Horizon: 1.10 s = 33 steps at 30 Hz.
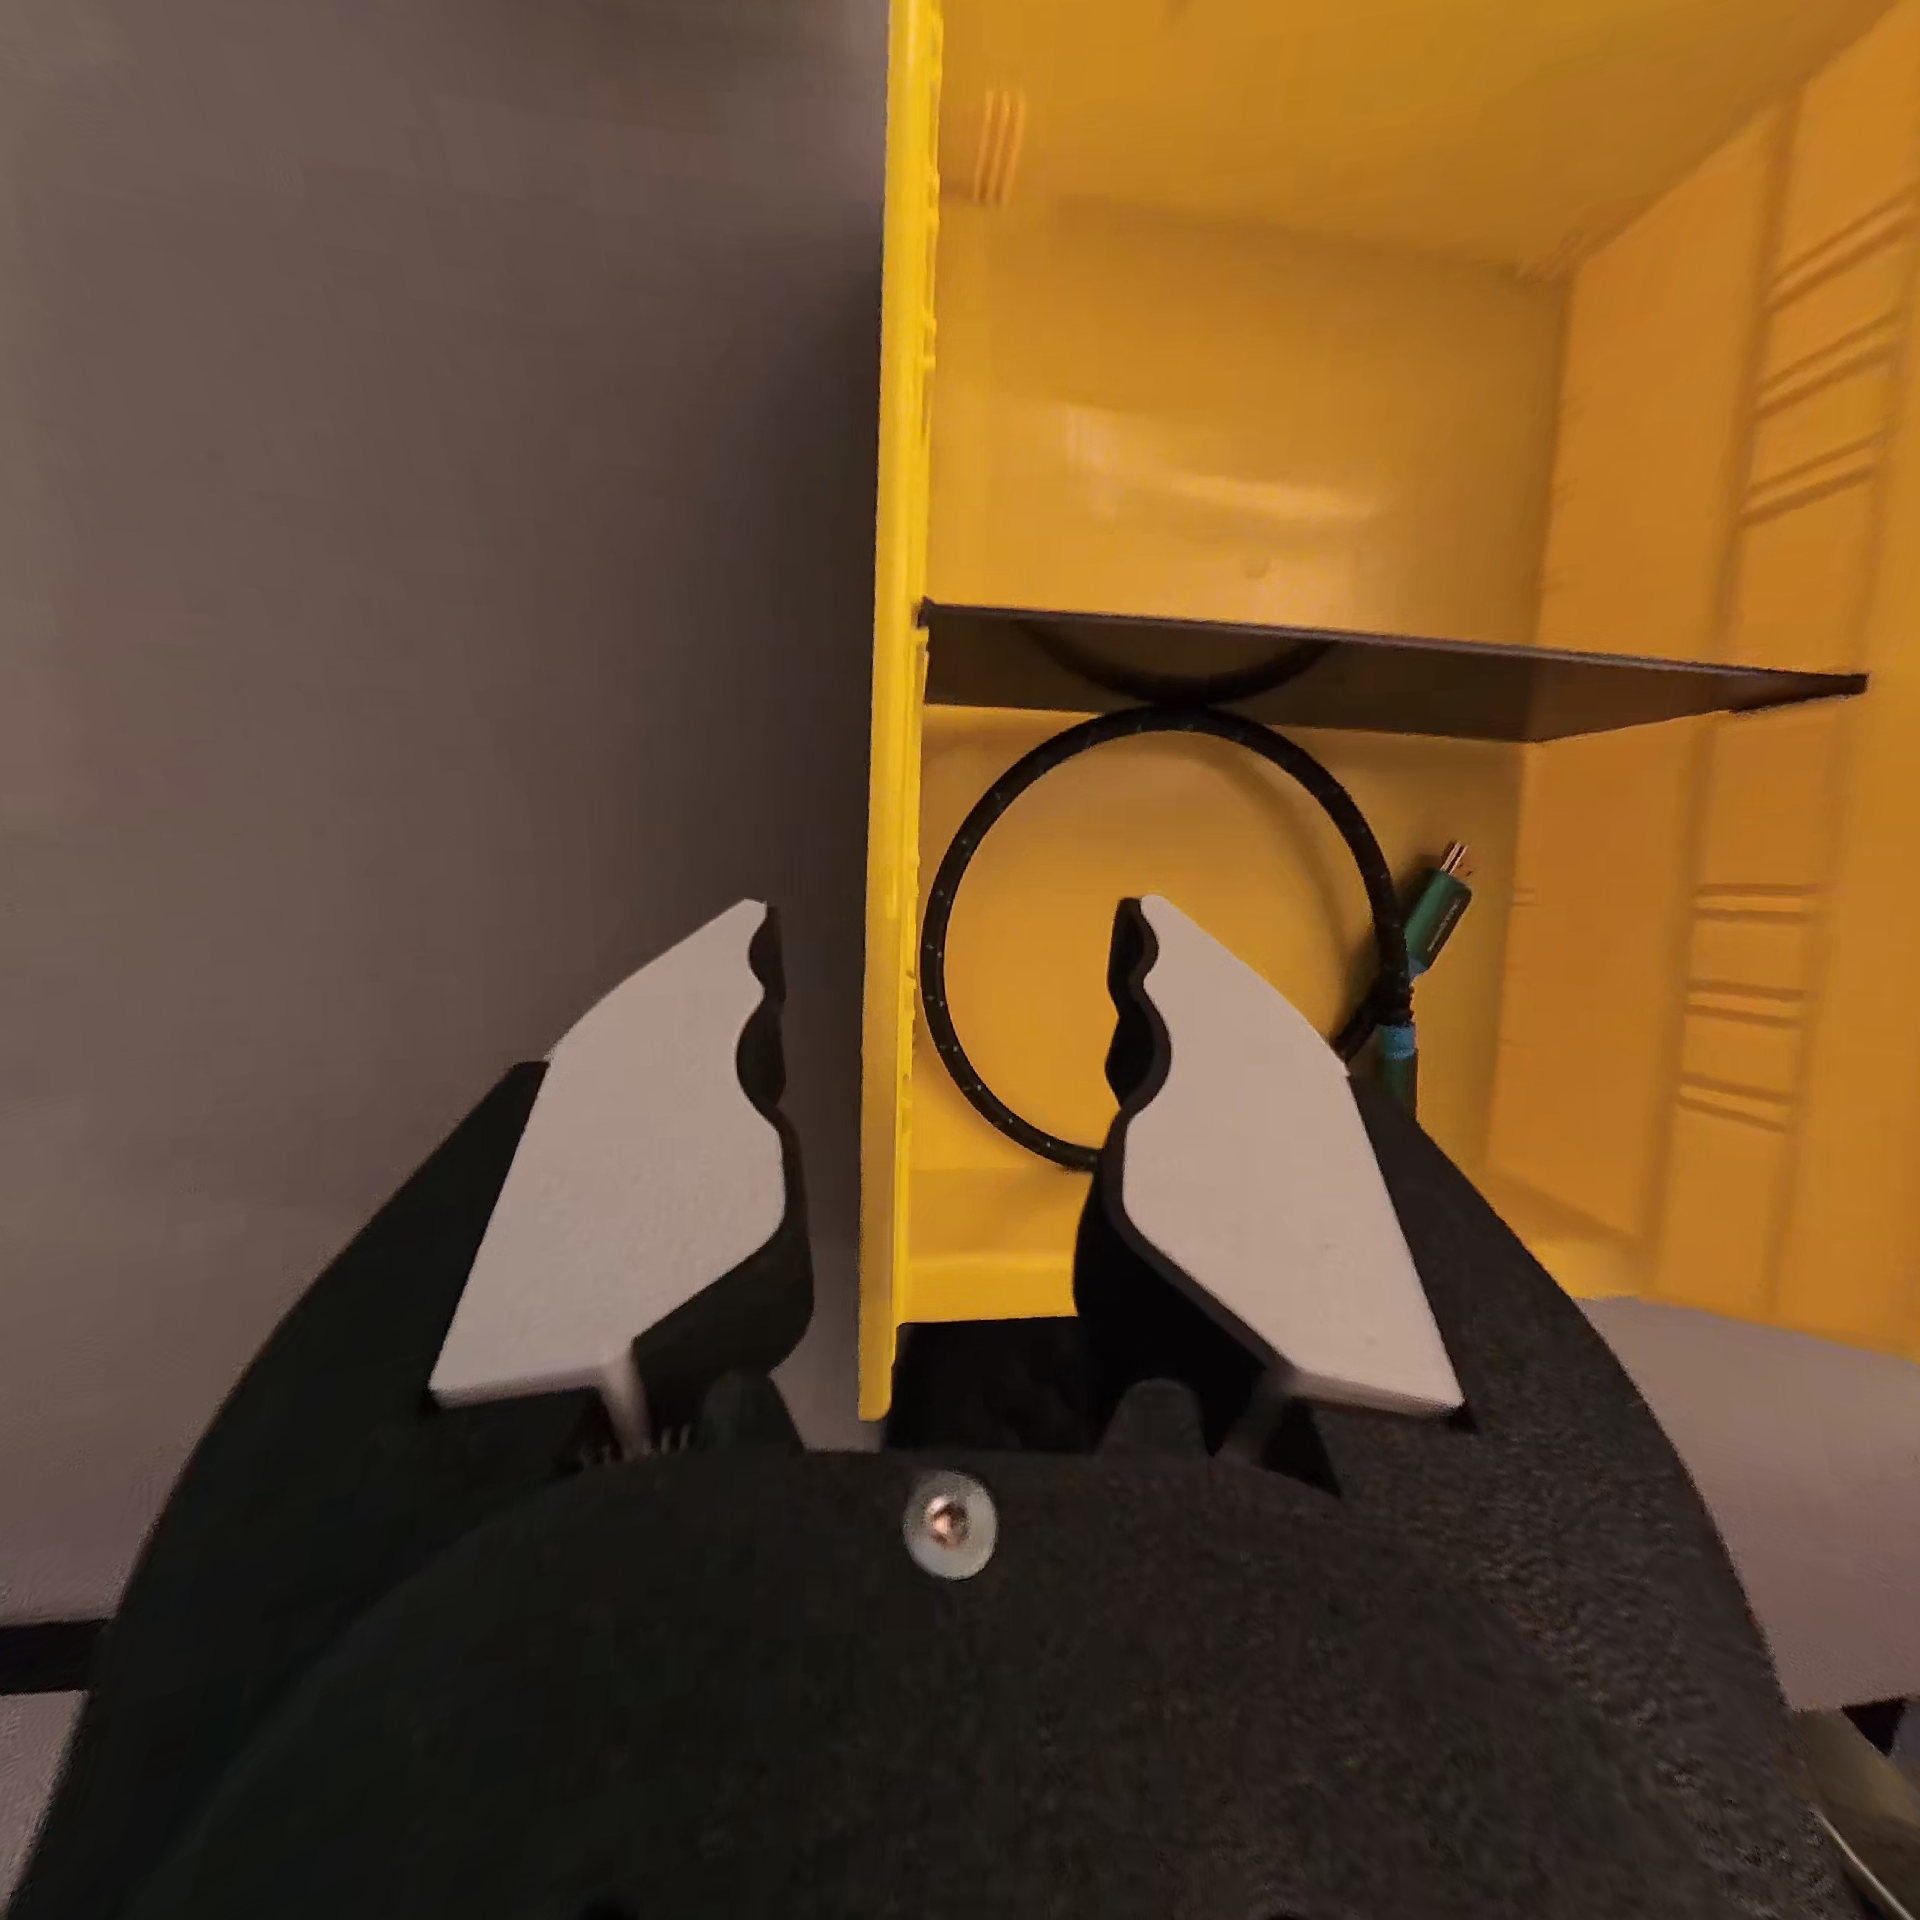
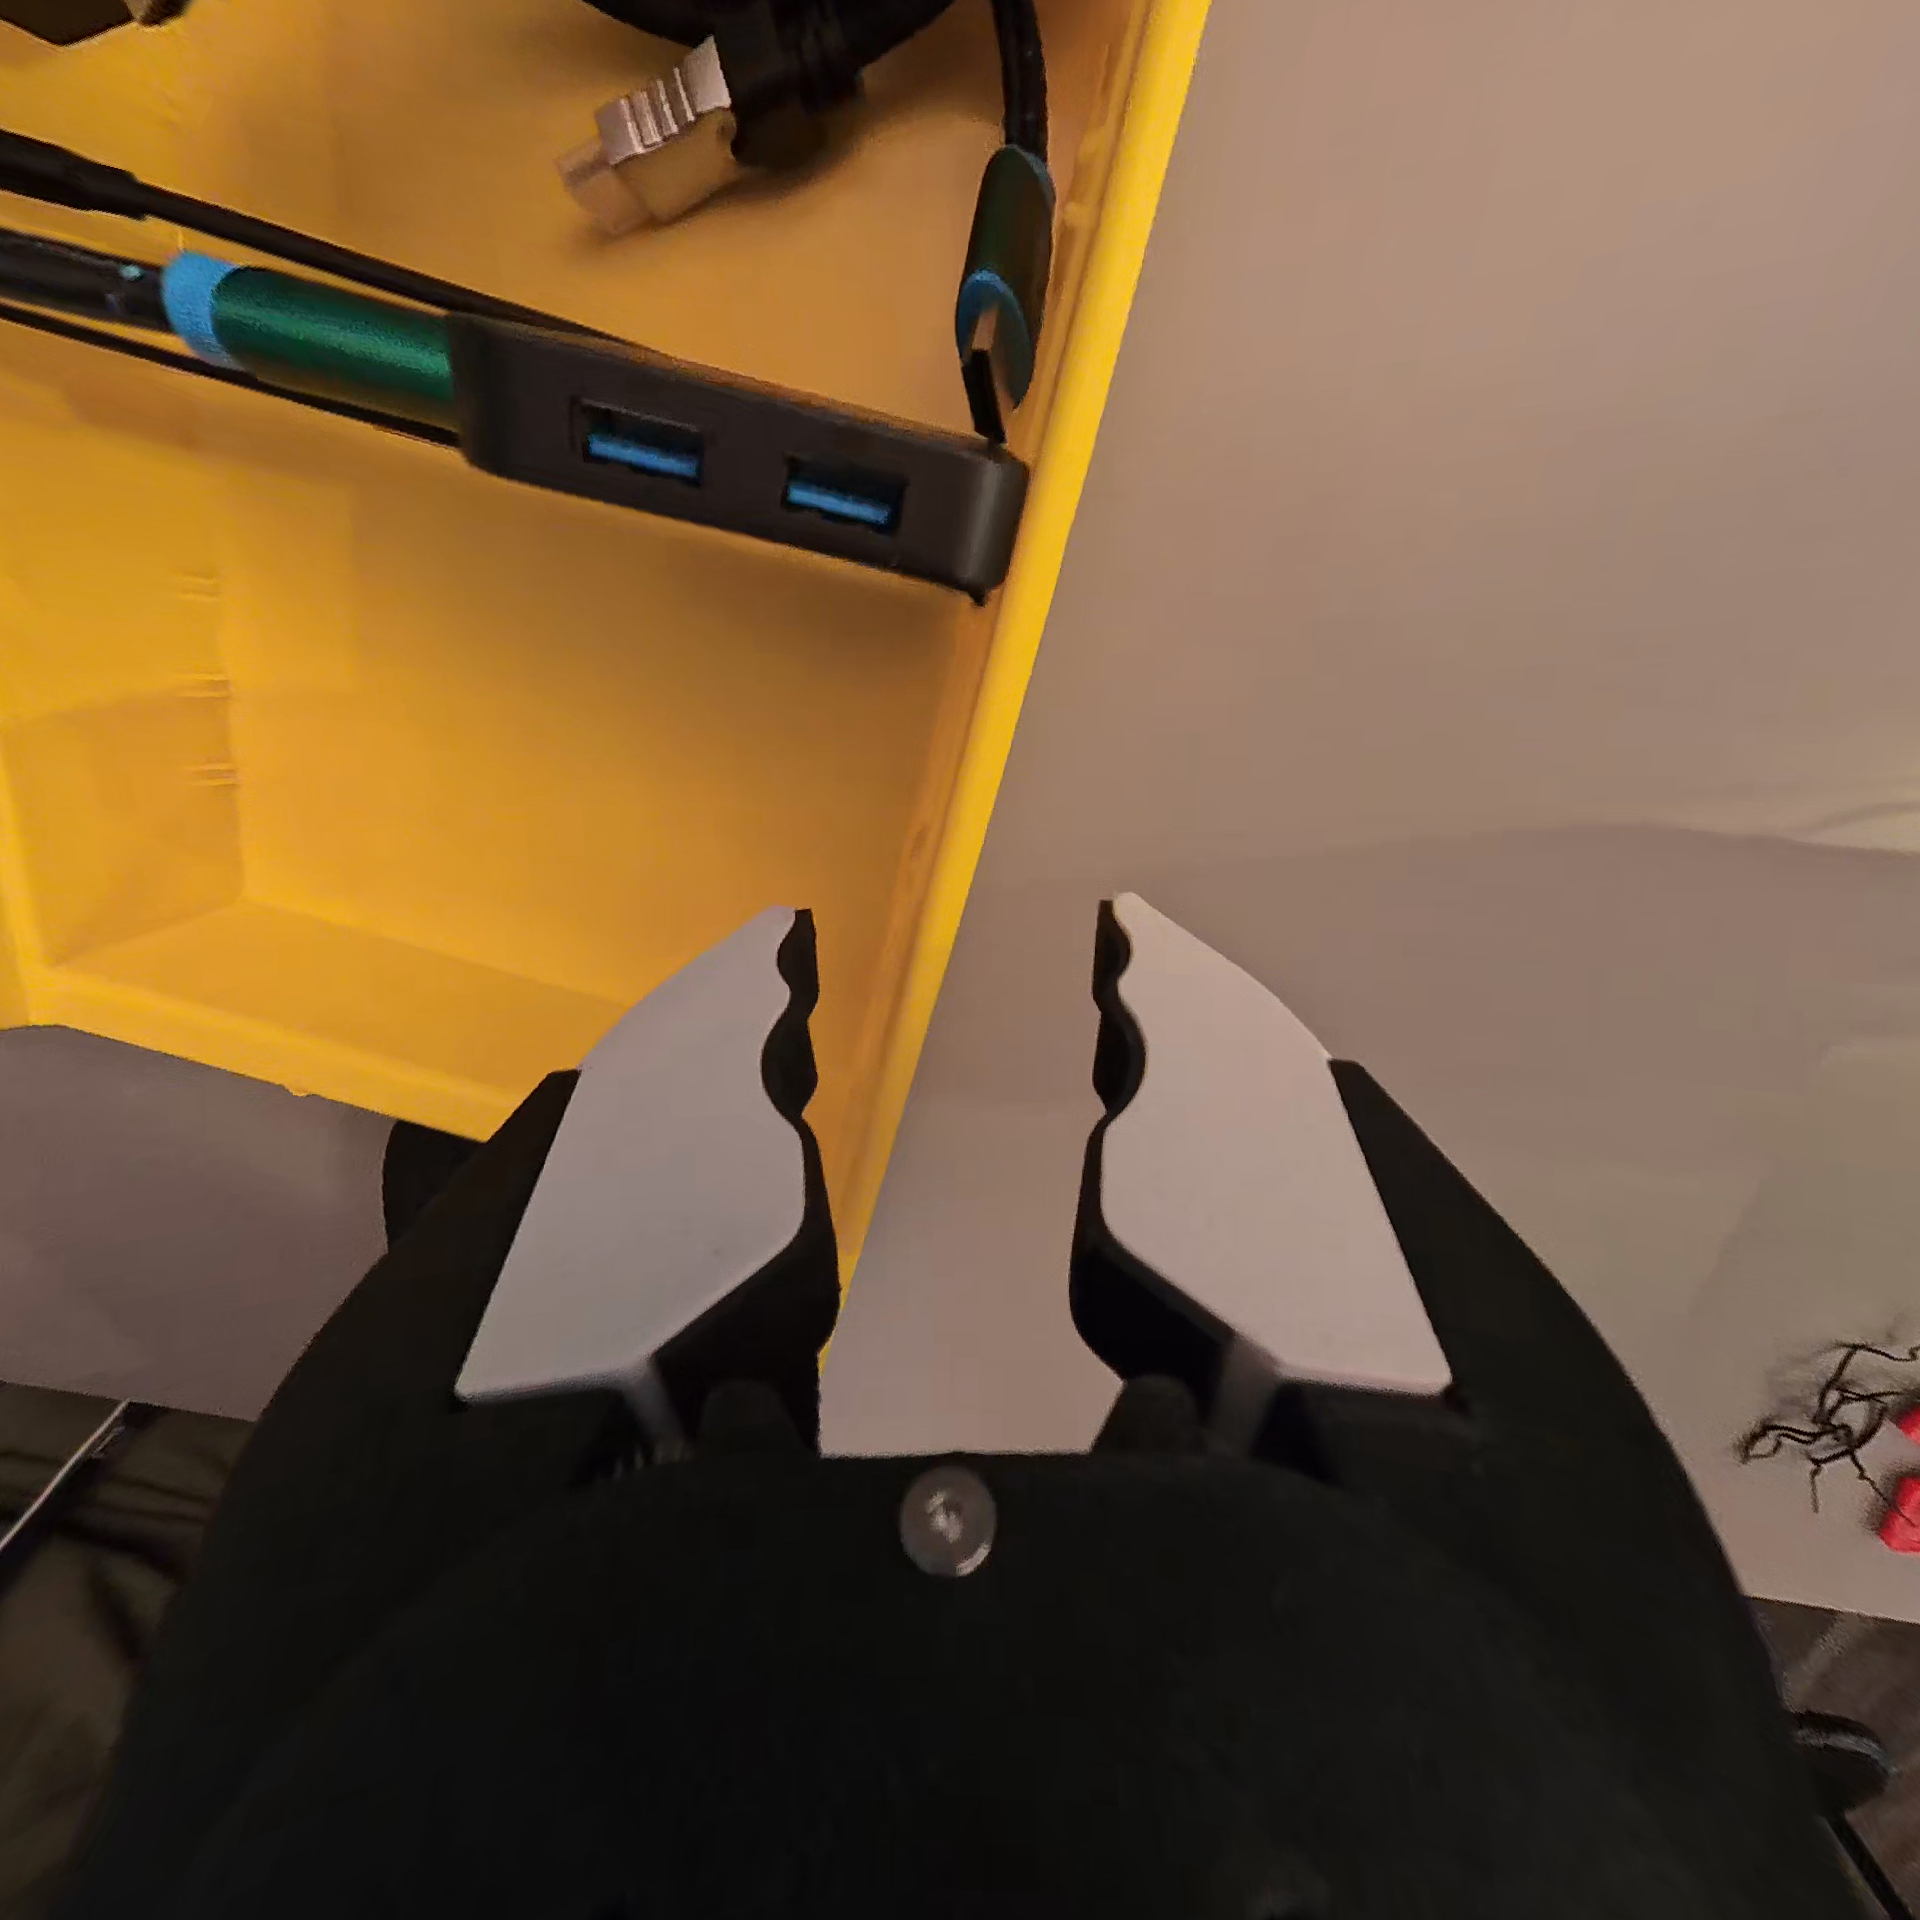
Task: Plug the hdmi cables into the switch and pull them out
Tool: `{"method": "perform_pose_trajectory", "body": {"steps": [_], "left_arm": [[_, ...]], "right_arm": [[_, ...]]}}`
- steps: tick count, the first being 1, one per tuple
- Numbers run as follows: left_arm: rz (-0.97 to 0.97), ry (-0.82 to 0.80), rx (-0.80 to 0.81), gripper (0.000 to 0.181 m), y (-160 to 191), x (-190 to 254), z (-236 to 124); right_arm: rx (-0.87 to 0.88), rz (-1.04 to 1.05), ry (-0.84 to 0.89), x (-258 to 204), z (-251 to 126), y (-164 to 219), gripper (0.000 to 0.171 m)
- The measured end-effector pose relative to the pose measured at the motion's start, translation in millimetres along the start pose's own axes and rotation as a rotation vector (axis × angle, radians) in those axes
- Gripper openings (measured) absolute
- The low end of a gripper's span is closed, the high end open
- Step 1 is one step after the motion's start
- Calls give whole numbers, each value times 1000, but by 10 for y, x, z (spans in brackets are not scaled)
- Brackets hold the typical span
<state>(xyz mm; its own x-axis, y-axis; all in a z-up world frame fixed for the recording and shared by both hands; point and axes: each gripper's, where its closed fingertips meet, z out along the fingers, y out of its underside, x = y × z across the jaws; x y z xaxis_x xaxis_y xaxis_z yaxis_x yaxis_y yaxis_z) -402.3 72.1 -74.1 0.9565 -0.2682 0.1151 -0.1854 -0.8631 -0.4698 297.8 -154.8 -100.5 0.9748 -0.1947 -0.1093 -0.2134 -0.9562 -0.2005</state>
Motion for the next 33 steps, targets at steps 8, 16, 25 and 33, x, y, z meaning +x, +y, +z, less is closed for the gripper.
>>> {"method": "perform_pose_trajectory", "body": {"steps": [8,16,25,33], "left_arm": [[5,26,-97,49,107,24,206],[-10,20,-133,22,139,-15,309],[128,2,-235,5,226,165,350],[272,8,-380,13,357,582,346]], "right_arm": [[-75,49,-88,-25,227,11,34],[-125,-19,-117,-104,290,30,13],[-202,-93,-47,-241,309,32,11],[-295,-206,-11,-577,336,33,16]]}}
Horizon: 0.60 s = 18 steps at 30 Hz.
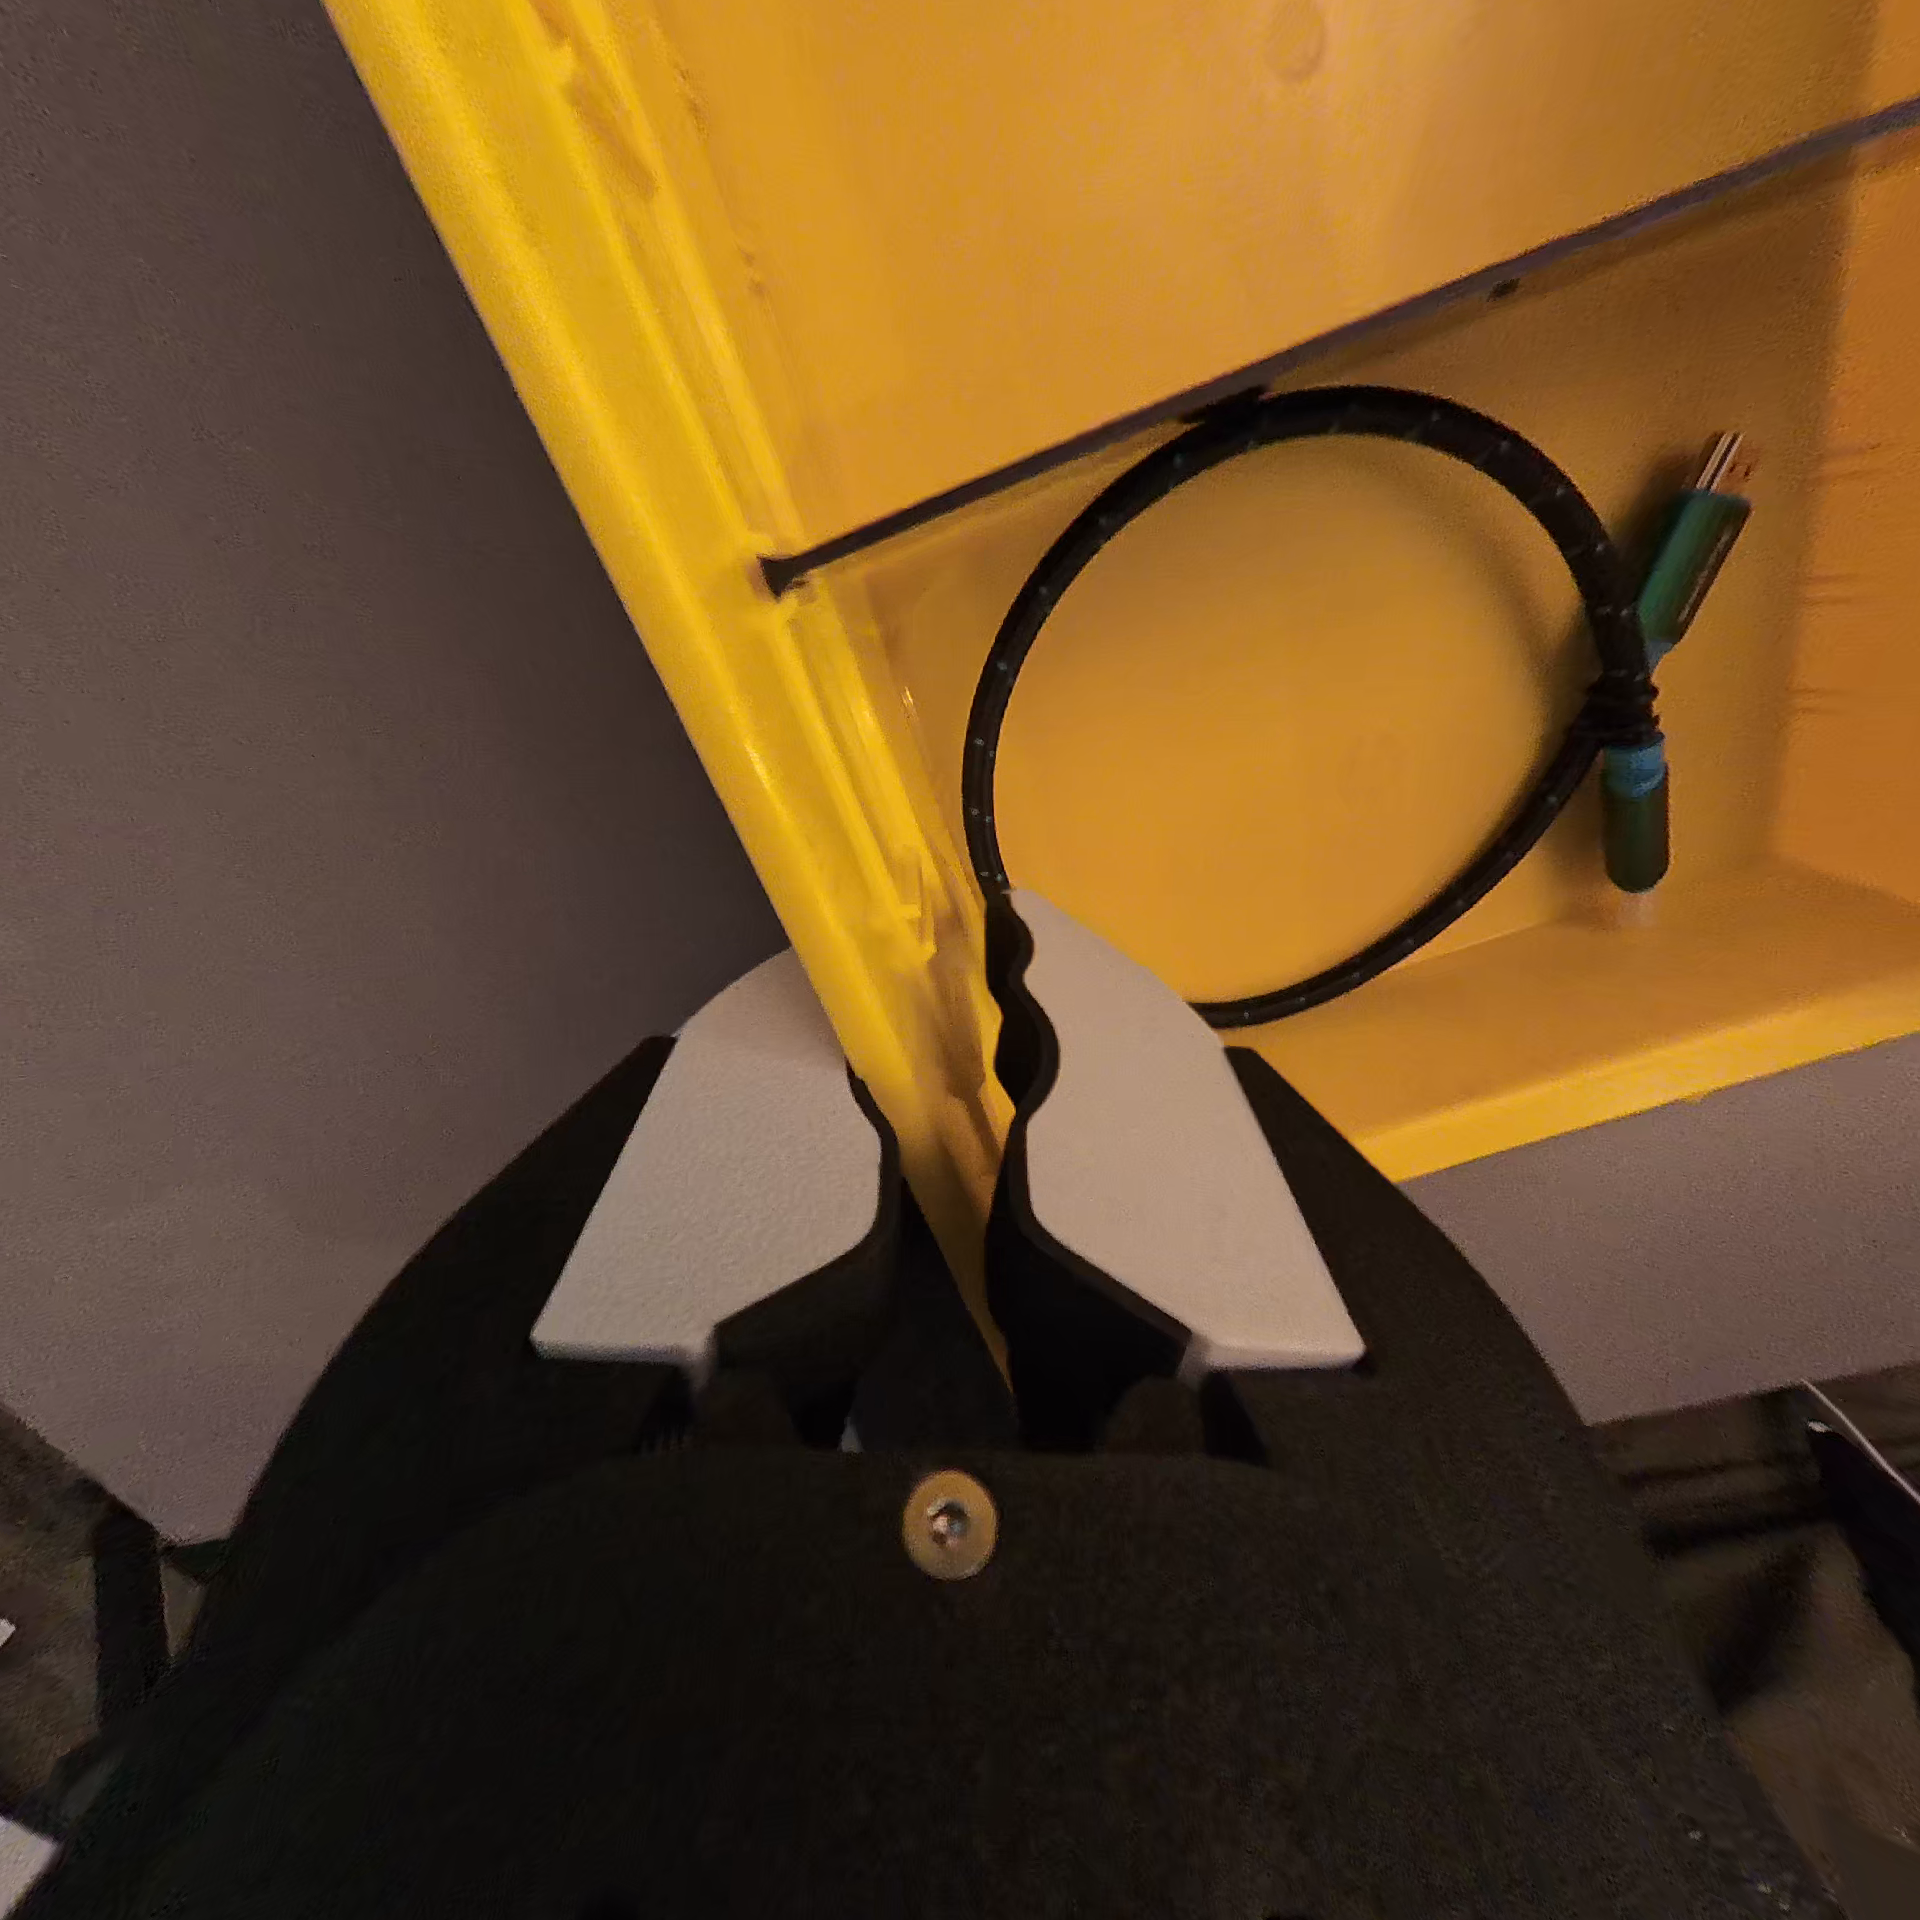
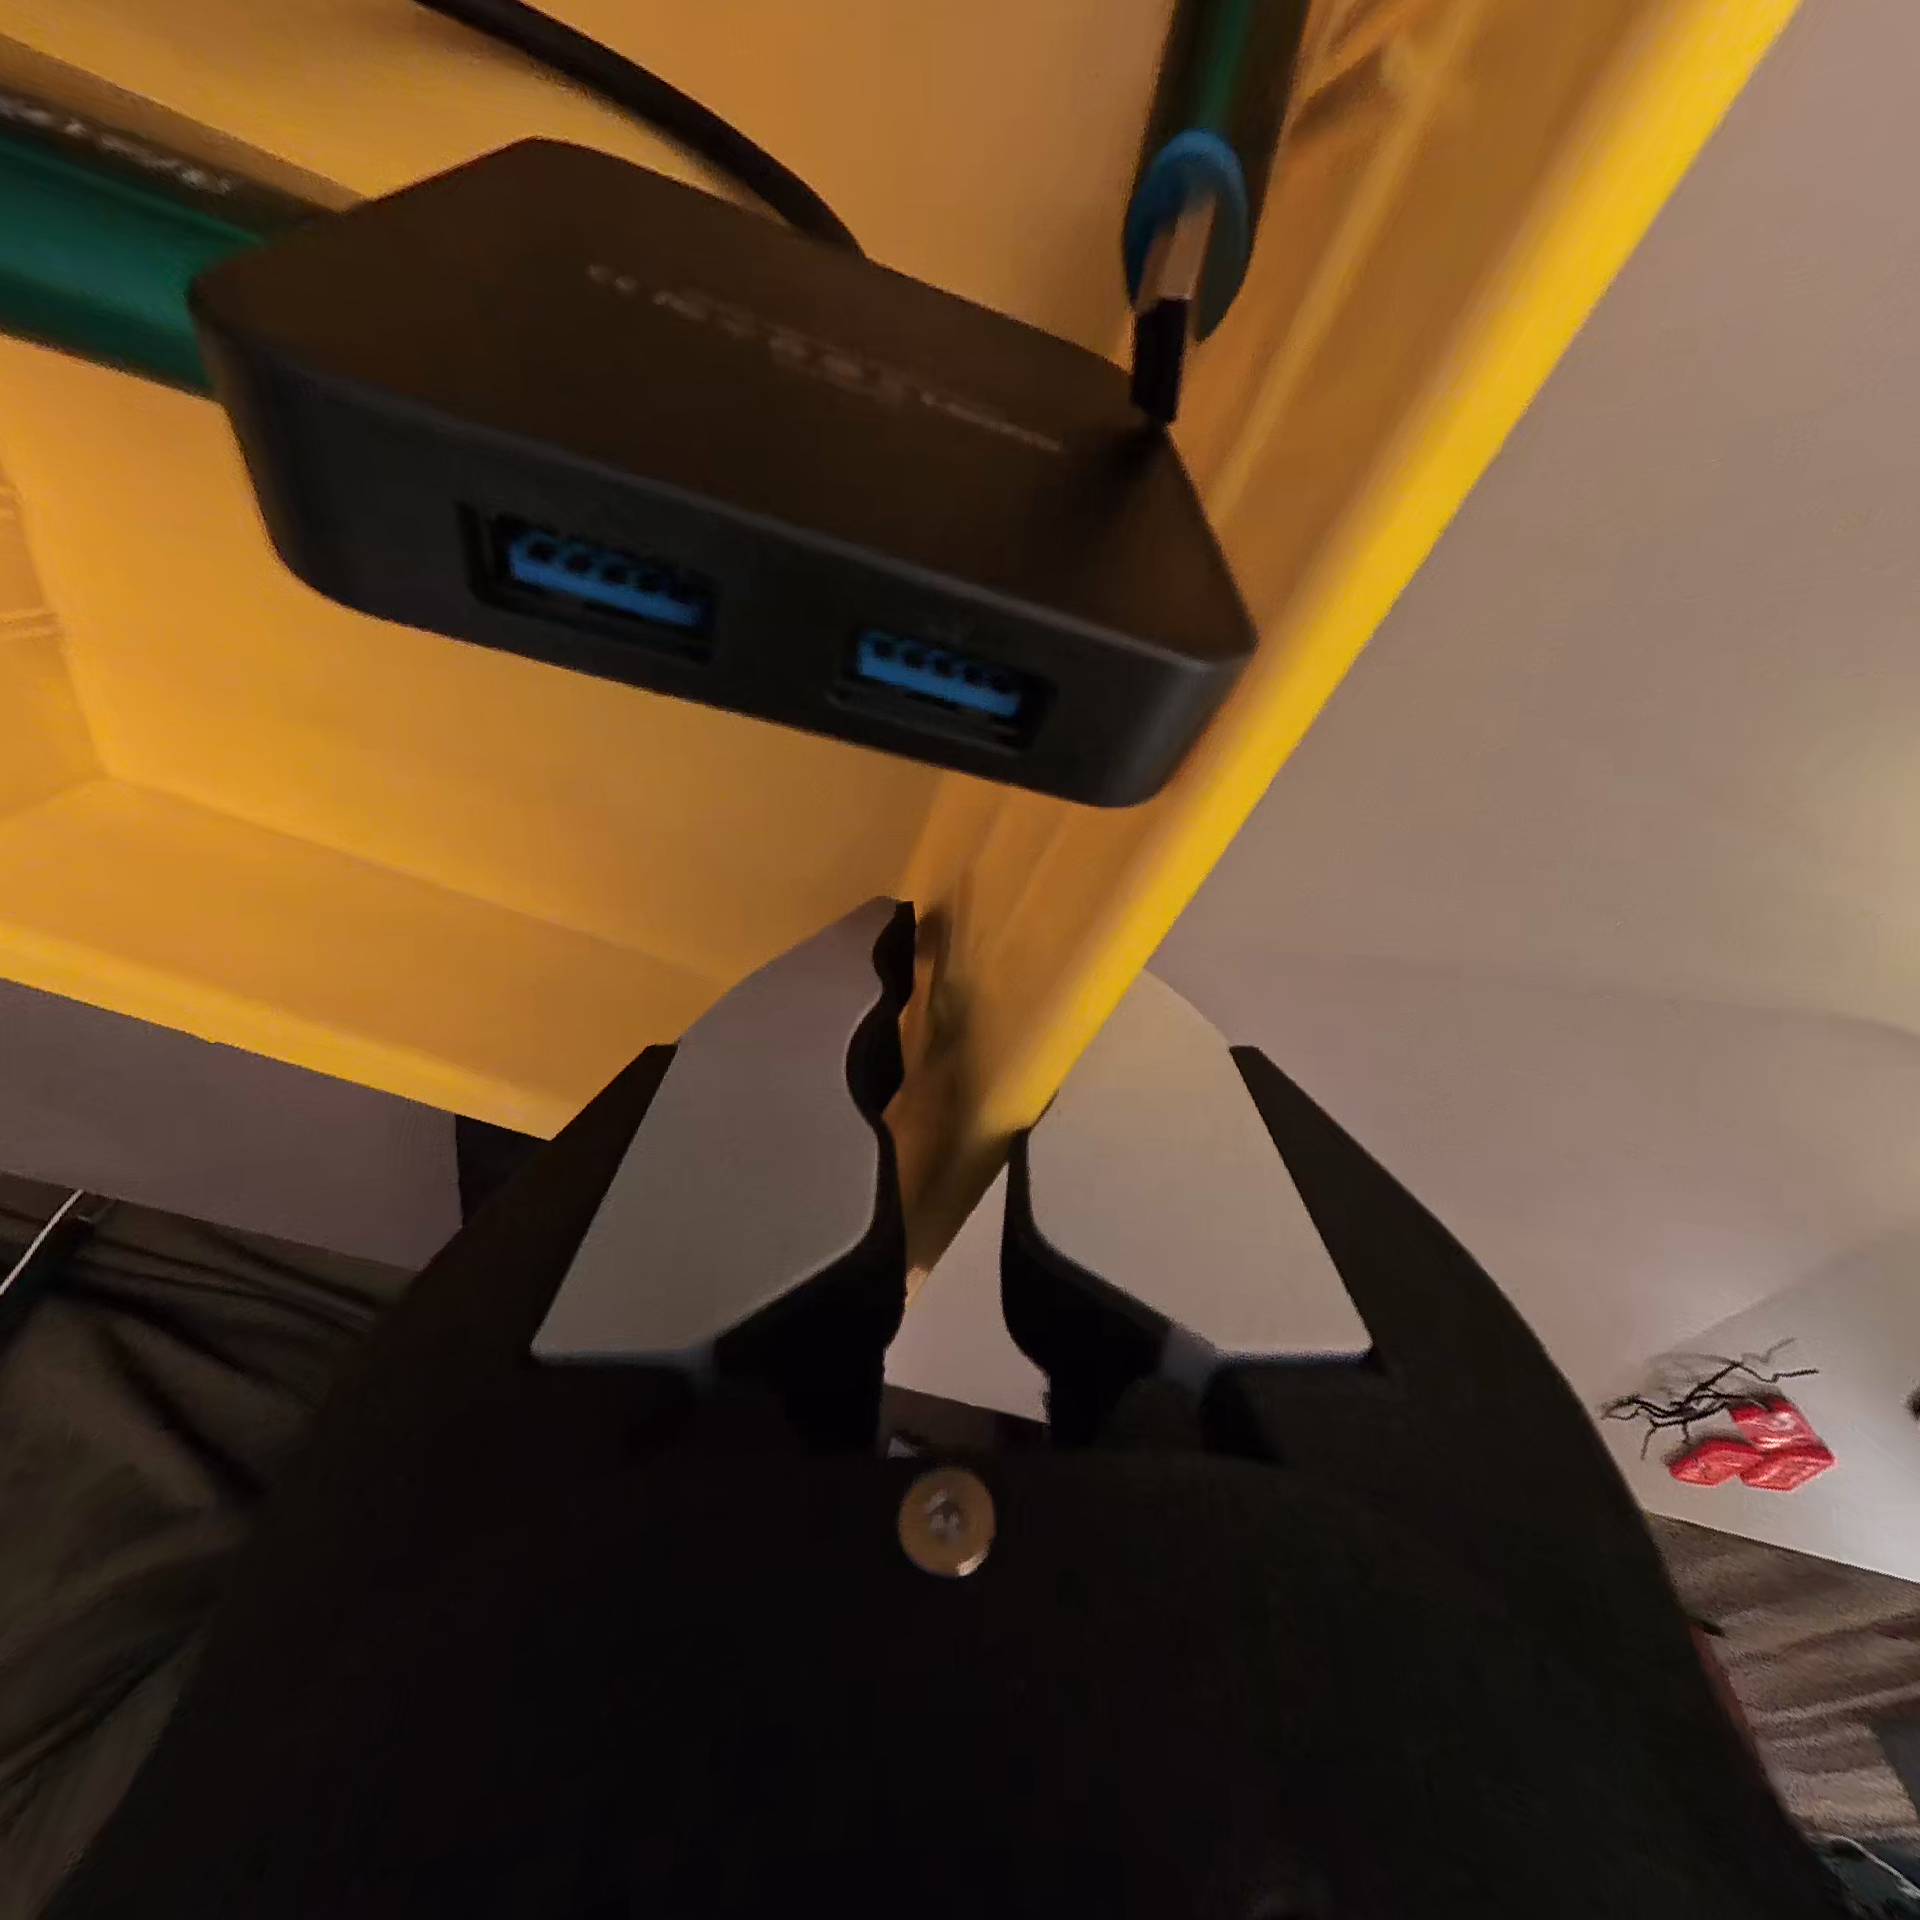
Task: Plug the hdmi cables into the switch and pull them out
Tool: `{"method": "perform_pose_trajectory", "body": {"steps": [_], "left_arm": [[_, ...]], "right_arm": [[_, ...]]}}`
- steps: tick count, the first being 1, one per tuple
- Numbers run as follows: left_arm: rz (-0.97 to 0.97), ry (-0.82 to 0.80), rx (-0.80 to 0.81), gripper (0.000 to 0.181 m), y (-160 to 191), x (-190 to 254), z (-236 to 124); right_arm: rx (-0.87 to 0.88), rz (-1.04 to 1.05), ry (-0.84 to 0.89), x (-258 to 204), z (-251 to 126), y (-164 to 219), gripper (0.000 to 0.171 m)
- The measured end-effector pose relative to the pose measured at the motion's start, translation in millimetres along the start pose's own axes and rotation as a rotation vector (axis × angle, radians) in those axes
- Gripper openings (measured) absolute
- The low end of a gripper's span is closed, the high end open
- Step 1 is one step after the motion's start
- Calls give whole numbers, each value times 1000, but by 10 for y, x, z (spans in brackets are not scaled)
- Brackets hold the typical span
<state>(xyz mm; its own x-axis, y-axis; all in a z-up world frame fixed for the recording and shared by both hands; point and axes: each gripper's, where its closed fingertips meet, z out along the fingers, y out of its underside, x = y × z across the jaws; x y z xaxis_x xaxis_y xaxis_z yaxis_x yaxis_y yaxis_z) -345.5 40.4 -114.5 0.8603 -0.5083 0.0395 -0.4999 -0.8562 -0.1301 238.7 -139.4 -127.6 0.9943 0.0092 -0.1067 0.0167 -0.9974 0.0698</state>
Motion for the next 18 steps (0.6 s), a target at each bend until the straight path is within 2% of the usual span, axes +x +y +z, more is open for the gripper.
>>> {"method": "perform_pose_trajectory", "body": {"steps": [11,15,18], "left_arm": [[118,15,-118,19,81,427,4],[135,29,-133,18,115,479,0],[126,52,-136,17,134,502,-4]], "right_arm": [[-88,-110,-13,-657,47,-124,15],[-97,-108,-35,-742,55,-130,13],[-88,-48,-114,-756,58,-130,8]]}}
